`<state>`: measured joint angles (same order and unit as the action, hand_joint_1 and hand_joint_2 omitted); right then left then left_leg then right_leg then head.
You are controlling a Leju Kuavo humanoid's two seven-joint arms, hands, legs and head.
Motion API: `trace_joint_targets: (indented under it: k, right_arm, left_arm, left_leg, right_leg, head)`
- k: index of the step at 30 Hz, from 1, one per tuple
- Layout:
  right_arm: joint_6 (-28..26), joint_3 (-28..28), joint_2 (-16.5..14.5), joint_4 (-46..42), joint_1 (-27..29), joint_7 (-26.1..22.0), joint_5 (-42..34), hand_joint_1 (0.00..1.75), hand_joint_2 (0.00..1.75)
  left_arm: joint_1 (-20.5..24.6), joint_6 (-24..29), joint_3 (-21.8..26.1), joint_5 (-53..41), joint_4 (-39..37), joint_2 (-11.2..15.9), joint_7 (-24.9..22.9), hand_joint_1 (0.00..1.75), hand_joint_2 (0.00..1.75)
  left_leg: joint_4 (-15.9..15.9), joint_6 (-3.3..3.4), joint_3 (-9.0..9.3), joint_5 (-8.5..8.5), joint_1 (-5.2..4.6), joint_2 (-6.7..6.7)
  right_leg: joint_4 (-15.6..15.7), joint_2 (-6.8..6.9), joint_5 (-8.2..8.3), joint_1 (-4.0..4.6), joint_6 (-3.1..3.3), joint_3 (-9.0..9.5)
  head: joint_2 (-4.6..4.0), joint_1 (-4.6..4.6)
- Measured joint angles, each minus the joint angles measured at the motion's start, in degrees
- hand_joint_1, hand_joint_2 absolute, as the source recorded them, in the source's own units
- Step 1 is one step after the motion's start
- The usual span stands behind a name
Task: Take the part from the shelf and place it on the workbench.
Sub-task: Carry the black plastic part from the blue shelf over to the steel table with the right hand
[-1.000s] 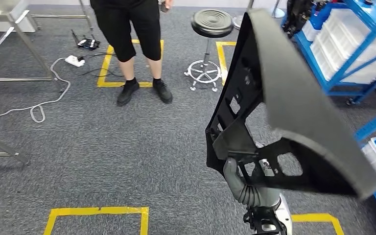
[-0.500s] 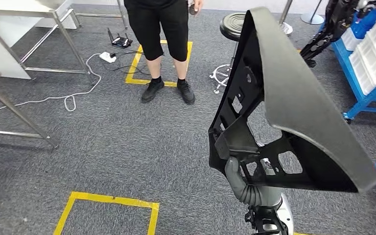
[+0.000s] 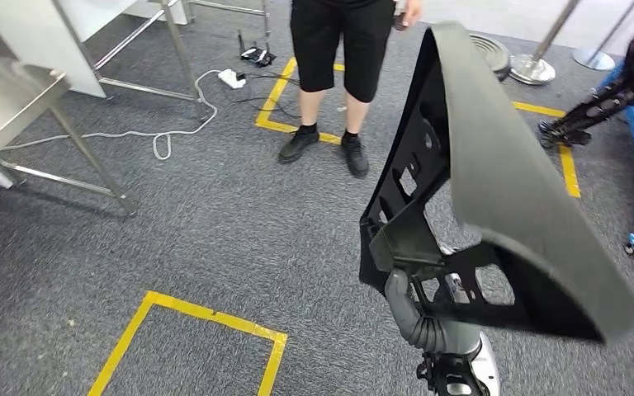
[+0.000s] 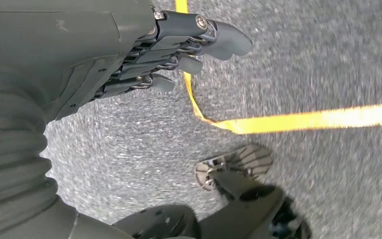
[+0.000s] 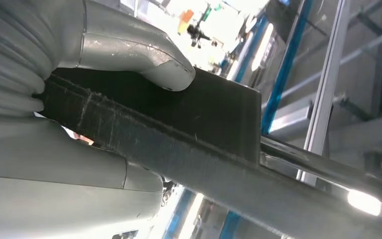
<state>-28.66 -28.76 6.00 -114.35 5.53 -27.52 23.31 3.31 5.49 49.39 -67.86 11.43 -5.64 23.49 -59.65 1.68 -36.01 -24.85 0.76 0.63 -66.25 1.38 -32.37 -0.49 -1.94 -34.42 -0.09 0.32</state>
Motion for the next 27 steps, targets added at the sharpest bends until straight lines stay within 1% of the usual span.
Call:
trace_joint_targets:
  k: [1, 2, 3, 4, 5, 6, 7, 8, 9, 10, 11, 12, 13, 14, 15, 16, 17, 18, 19, 20, 21, 22, 23, 24, 25, 26, 27]
  right_arm:
    - [-0.1, 0.2, 0.3, -0.1, 0.5, 0.0, 0.1, 1.75, 1.75]
    - [-0.3, 0.5, 0.5, -0.2, 1.1, 0.0, 0.1, 1.75, 1.75]
    - [-0.4, 0.8, 0.8, -0.3, 1.6, 0.0, 0.2, 1.75, 1.75]
    - [-0.5, 1.1, 1.1, -0.5, 2.1, 0.0, 0.2, 1.75, 1.75]
    - [-0.6, 1.4, 1.3, -0.7, 2.6, 0.0, 0.2, 1.75, 1.75]
    - [-0.7, 1.7, 1.6, -1.0, 2.9, 0.1, 0.2, 1.75, 1.75]
    - [-0.8, 1.9, 1.7, -1.3, 3.3, 0.1, 0.2, 1.75, 1.75]
    - [-1.0, 2.2, 1.9, -1.7, 3.7, 0.2, 0.1, 1.75, 1.75]
    - [-1.1, 2.6, 2.0, -2.0, 4.3, 0.4, 0.0, 1.75, 1.75]
    - [-1.2, 2.9, 2.1, -2.4, 4.9, 0.6, 0.0, 1.75, 1.75]
    - [-1.3, 3.3, 2.2, -2.9, 5.6, 0.7, -0.1, 1.75, 1.75]
    - [-1.5, 3.7, 2.4, -3.3, 6.3, 0.9, -0.1, 1.75, 1.75]
    - [-1.5, 4.0, 2.5, -3.8, 7.0, 1.1, -0.1, 1.75, 1.75]
    - [-1.6, 4.3, 2.7, -4.3, 7.6, 1.1, -0.1, 1.75, 1.75]
    - [-1.6, 4.6, 2.8, -4.7, 8.2, 1.2, -0.1, 1.75, 1.75]
    - [-1.4, 4.8, 2.9, -5.0, 8.5, 1.2, -0.1, 1.75, 1.75]
    - [-1.2, 4.9, 3.0, -5.2, 8.7, 1.2, -0.2, 1.75, 1.75]
    - [-1.0, 5.1, 3.0, -5.2, 8.7, 1.3, -0.3, 1.75, 1.75]
    - [-0.9, 5.2, 3.0, -5.2, 8.7, 1.3, -0.4, 1.75, 1.75]
    - [-0.8, 5.3, 3.0, -5.2, 8.7, 1.4, -0.4, 1.75, 1.75]
    - [-0.7, 5.3, 3.0, -5.2, 8.7, 1.4, -0.4, 1.75, 1.75]
    - [-0.6, 5.4, 3.0, -5.2, 8.7, 1.4, -0.5, 1.75, 1.75]
    - [-0.3, 5.4, 3.0, -5.2, 8.5, 1.3, -0.7, 1.75, 1.75]
    - [0.1, 5.4, 3.0, -5.2, 8.2, 1.2, -1.1, 1.75, 1.75]
    - [0.5, 5.4, 2.9, -5.2, 7.5, 1.0, -1.6, 1.75, 1.75]
    - [1.0, 5.4, 2.8, -5.1, 6.6, 0.8, -2.2, 1.75, 1.75]
    - [1.5, 5.4, 2.7, -4.9, 5.6, 0.7, -2.6, 1.75, 1.75]
  left_arm:
    - [0.0, 0.0, 0.0, 0.0, 0.0, 0.0, 0.0, 0.0, 1.75]
    - [0.0, 0.0, 0.0, 0.0, 0.0, 0.0, -0.1, 0.0, 1.75]
    - [-0.1, 0.0, 0.0, 0.0, 0.0, 0.0, -0.2, 0.0, 1.75]
    - [-0.2, -0.1, 0.0, -0.1, 0.0, 0.0, -0.3, 0.0, 1.75]
    - [-0.3, -0.2, 0.0, -0.2, 0.0, -0.1, -0.4, 0.0, 1.75]
    - [-0.3, -0.2, 0.0, -0.3, 0.0, -0.2, -0.5, 0.0, 1.75]
    - [-0.4, -0.3, 0.0, -0.4, 0.0, -0.3, -0.6, 0.0, 1.75]
    - [-0.4, -0.5, 0.0, -0.6, 0.0, -0.4, -0.8, 0.0, 1.75]
    - [-0.6, -0.7, 0.0, -0.7, 0.0, -0.5, -1.0, 0.0, 1.75]
    - [-0.8, -0.9, 0.0, -0.9, 0.0, -0.6, -1.2, 0.0, 1.75]
    - [-1.1, -1.1, 0.0, -1.1, -0.1, -0.7, -1.4, 0.0, 1.75]
    - [-1.4, -1.3, 0.0, -1.3, -0.1, -0.8, -1.5, 0.0, 1.75]
    - [-1.6, -1.3, 0.0, -1.6, -0.1, -1.0, -1.6, 0.0, 1.75]
    - [-1.7, -1.3, -0.1, -1.9, -0.1, -1.1, -1.6, 0.0, 1.75]
    - [-1.8, -1.2, -0.1, -2.1, -0.2, -1.2, -1.6, 0.0, 1.75]
    - [-1.8, -1.0, -0.2, -2.3, -0.2, -1.2, -1.4, 0.0, 1.75]
    - [-1.8, -0.9, -0.2, -2.3, -0.2, -1.3, -1.3, 0.0, 1.75]
    - [-1.8, -0.7, -0.2, -2.3, -0.2, -1.3, -1.1, 0.0, 1.75]
    - [-1.8, -0.6, -0.2, -2.3, -0.2, -1.2, -1.0, 0.0, 1.75]
    - [-1.8, -0.5, -0.2, -2.2, -0.1, -1.1, -0.9, 0.0, 1.75]
    - [-1.8, -0.4, -0.2, -2.1, -0.1, -1.1, -0.7, 0.0, 1.75]
    - [-1.7, -0.3, -0.2, -1.7, -0.1, -1.0, -0.4, 0.0, 1.75]
    - [-1.6, 0.0, -0.1, -1.2, -0.1, -0.9, 0.1, 0.0, 1.75]
    - [-1.5, 0.3, 0.1, -0.5, -0.1, -0.8, 0.5, 0.0, 1.75]
    - [-1.4, 0.7, 0.3, 0.1, -0.1, -0.8, 0.8, 0.0, 1.75]
    - [-1.4, 0.9, 0.7, 0.6, -0.1, -0.7, 1.0, 0.0, 1.75]
    - [-1.3, 1.1, 1.0, 1.1, -0.1, -0.7, 1.0, 0.0, 1.75]
  left_leg:
    - [0.0, 0.19, -0.14, 0.07, 0.0, 0.68]
    - [0.0, 0.28, -0.26, 0.14, -0.01, 1.41]
    - [0.0, 0.32, -0.34, 0.21, -0.01, 2.19]
    - [0.0, 0.29, -0.37, 0.29, 0.01, 2.91]
    - [0.0, 0.19, -0.38, 0.38, 0.04, 3.64]
    - [0.0, 0.0, -0.41, 0.51, 0.07, 4.33]
    - [-0.1, -0.24, -0.47, 0.6, -0.03, 4.96]
    - [-0.1, -0.54, -0.55, 0.73, -0.13, 5.48]
    - [0.0, -0.86, -0.64, 0.86, -0.2, 5.92]
    - [0.2, -1.23, -0.69, 1.05, -0.23, 6.34]
    - [0.3, -1.57, -0.79, 1.24, -0.15, 6.59]
    - [0.1, -1.84, -0.97, 1.09, -0.16, 5.97]
    - [-0.9, -2.05, -1.45, 0.31, -0.23, 4.67]
    - [-3.1, -2.17, -2.41, -1.19, -0.31, 3.02]
    - [-6.5, -2.27, -3.81, -3.23, -0.38, 1.29]
    - [-10.4, -2.4, -5.5, -5.28, -0.34, 0.35]
    - [-13.9, -2.52, -6.96, -6.73, -0.26, -0.03]
    - [-15.8, -2.62, -7.62, -7.24, -0.19, -0.22]
    - [-15.4, -2.67, -7.14, -6.67, -0.13, -0.41]
    - [-12.9, -2.67, -5.5, -5.28, -0.1, -0.8]
    - [-8.9, -2.58, -3.09, -3.57, -0.11, -1.71]
    - [-5.0, -2.44, -0.85, -2.42, -0.32, -3.05]
    - [-2.2, -2.16, 0.68, -1.72, -0.47, -3.95]
    - [-0.7, -1.86, 1.36, -1.53, -0.66, -4.49]
    - [-0.3, -1.56, 1.3, -1.64, -0.89, -4.35]
    - [-0.2, -1.19, 1.11, -1.44, -0.87, -3.57]
    - [0.0, -0.87, 1.04, -1.25, -0.79, -3.0]
  right_leg:
    - [-4.1, -0.72, -1.5, -0.06, 0.11, -2.04]
    - [-7.2, -1.01, -2.45, -0.12, 0.05, -3.7]
    - [-8.6, -1.14, -2.58, -0.19, -0.23, -4.52]
    - [-7.5, -1.24, -1.78, -0.29, -0.68, -4.14]
    - [-4.1, -1.59, -0.26, -0.43, -1.19, -2.59]
    - [0.3, -2.7, 1.38, -0.65, -1.62, -0.49]
    - [4.1, -3.68, 2.71, -0.72, -1.73, 1.28]
    - [6.7, -4.41, 3.6, -0.75, -1.61, 2.53]
    - [7.9, -4.83, 3.94, -0.66, -1.28, 3.1]
    - [8.0, -4.34, 4.11, -0.43, -0.84, 3.22]
    - [8.1, -3.77, 4.34, -0.5, -0.4, 3.36]
    - [8.2, -3.24, 4.56, -0.6, -0.01, 3.53]
    - [8.4, -2.6, 4.76, -0.74, 0.46, 3.62]
    - [8.5, -1.93, 4.9, -0.9, 0.86, 3.65]
    - [8.6, -1.28, 4.91, -0.81, 1.11, 3.66]
    - [8.5, -0.59, 4.9, -0.69, 1.32, 3.62]
    - [8.5, 0.13, 4.87, -0.56, 1.35, 3.59]
    - [8.5, 0.83, 4.86, -0.48, 1.36, 3.57]
    - [8.5, 1.5, 4.83, -0.44, 1.37, 3.6]
    - [8.5, 2.12, 4.79, -0.44, 1.35, 3.68]
    - [8.5, 2.66, 4.7, -0.41, 1.26, 3.81]
    - [8.4, 3.16, 4.56, -0.21, 1.1, 3.92]
    - [8.3, 3.64, 4.43, 0.03, 0.89, 4.0]
    - [8.3, 4.12, 4.34, 0.29, 0.68, 4.04]
    - [8.4, 4.64, 4.31, 0.48, 0.5, 4.05]
    - [8.4, 5.16, 4.29, 0.52, 0.29, 4.09]
    - [8.2, 5.08, 4.11, 0.45, 0.05, 3.97]
  head:
    - [0.0, 0.05]
    - [0.0, 0.09]
    - [0.0, 0.1]
    - [0.0, 0.09]
    - [0.0, 0.1]
    - [0.0, 0.13]
    - [0.0, 0.13]
    - [0.0, 0.1]
    - [0.0, 0.07]
    - [0.0, 0.05]
    - [0.0, 0.05]
    - [0.0, 0.04]
    - [0.0, -0.1]
    - [0.0, -0.27]
    - [0.0, -0.42]
    - [0.0, -0.55]
    - [0.0, -0.54]
    - [0.0, -0.54]
    - [0.0, -0.57]
    - [0.0, -0.56]
    - [0.0, -0.59]
    - [0.0, -0.61]
    - [0.0, -0.54]
    - [0.0, -0.46]
    - [0.0, -0.38]
    - [0.0, -0.29]
    - [0.0, -0.26]
